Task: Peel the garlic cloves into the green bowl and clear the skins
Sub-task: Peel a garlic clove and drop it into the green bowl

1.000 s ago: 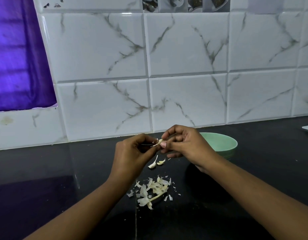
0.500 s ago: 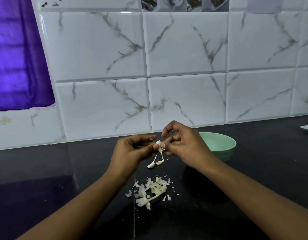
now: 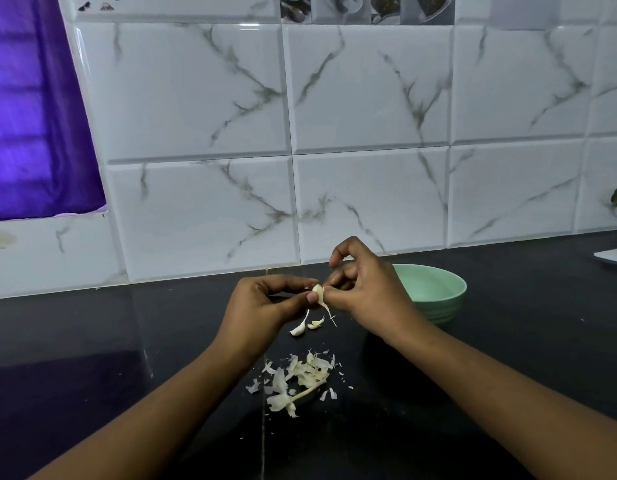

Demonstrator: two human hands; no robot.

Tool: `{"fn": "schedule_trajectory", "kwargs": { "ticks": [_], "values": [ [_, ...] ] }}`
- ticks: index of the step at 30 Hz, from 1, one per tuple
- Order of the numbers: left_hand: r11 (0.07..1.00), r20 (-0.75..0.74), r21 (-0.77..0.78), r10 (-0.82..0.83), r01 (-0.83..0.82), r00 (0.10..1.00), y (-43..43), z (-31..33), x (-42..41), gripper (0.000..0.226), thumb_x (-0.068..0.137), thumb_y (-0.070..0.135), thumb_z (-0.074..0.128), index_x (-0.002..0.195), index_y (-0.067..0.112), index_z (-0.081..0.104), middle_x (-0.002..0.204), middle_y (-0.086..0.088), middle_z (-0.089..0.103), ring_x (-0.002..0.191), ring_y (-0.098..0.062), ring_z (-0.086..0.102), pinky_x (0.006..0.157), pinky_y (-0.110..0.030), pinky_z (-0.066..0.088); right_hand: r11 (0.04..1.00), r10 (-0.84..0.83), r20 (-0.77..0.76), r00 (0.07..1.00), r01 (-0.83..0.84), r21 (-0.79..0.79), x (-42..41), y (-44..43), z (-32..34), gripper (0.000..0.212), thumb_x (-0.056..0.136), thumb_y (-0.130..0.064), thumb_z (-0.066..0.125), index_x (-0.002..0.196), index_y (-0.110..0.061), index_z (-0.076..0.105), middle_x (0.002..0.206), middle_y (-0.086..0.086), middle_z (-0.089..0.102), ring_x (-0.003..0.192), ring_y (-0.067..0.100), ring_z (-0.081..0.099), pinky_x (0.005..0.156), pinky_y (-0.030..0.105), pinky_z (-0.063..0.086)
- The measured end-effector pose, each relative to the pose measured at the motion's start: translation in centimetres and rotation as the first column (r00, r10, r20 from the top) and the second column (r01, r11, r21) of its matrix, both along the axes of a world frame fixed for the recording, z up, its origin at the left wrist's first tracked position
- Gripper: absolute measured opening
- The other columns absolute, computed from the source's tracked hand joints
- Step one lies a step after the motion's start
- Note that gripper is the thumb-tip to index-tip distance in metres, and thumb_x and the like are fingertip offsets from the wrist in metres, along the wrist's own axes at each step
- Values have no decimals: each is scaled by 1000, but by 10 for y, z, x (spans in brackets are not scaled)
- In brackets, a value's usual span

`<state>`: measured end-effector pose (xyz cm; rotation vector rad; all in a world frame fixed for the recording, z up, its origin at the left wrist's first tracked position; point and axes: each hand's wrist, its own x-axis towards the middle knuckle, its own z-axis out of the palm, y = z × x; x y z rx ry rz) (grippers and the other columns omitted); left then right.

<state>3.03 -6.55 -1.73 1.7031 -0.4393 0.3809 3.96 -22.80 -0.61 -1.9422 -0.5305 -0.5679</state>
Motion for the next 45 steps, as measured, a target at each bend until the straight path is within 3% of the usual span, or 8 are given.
{"fn": "schedule_trajectory", "kwargs": {
  "ticks": [3,7,14,20,30,38,41,45],
  "values": [
    [992,-77,-106,-81,72,994,-1,0,0,15,74,6,73,86,14,76,83,-10,75,79,-18,70,73,-26,56,981,106,-125,986,-84,174,3,1,-1,27,75,2,66,80,-20,52,64,3,62,56,15,56,61,39,52],
    [980,-115,-180,-109,88,987,-2,0,1,14,79,0,69,86,11,73,80,-9,75,76,-14,70,62,-18,53,939,210,-265,941,-119,323,1,1,4,15,86,3,57,80,-10,62,64,3,63,57,11,62,59,30,55],
    [982,-112,-182,-75,54,991,2,-1,5,13,77,3,71,89,7,72,84,-12,75,79,-18,72,62,-20,53,992,123,-213,969,-114,55,1,-2,5,5,81,-18,74,78,-15,71,66,-2,68,61,5,65,58,24,55],
    [991,-67,-131,-37,28,997,0,-2,3,11,74,5,75,84,9,74,79,-11,74,72,-15,71,64,-21,55,993,-29,-70,997,21,-117,2,0,2,8,76,-23,74,69,-23,70,61,-3,68,56,5,62,63,31,54],
    [998,22,-10,56,-56,998,-2,-3,1,11,73,9,78,82,16,76,75,-6,75,70,-18,69,73,-31,57,940,-166,127,978,196,-278,-2,2,2,13,70,-35,73,64,-25,66,53,-12,60,58,2,59,57,21,47],
    [988,-27,-126,-96,91,995,-2,0,0,18,70,8,74,88,10,73,80,-9,75,75,-15,71,66,-22,55,1000,-18,-136,991,21,21,6,2,-1,12,75,-18,70,65,-16,64,60,3,66,59,19,66,56,36,55],
    [974,-39,-177,-151,142,988,-2,1,0,15,76,0,68,88,9,71,80,-6,74,76,-15,71,62,-19,53,991,72,-260,963,-40,125,6,1,0,15,85,-10,61,71,-12,63,65,7,65,58,20,66,46,26,51],
    [958,-86,-234,-192,168,978,3,2,2,12,82,1,62,90,9,67,82,-5,73,78,-17,72,61,-22,54,982,167,-285,944,-133,136,6,-4,5,19,94,-16,55,79,-11,67,63,-3,65,57,13,64,48,25,51]
  ]
}}
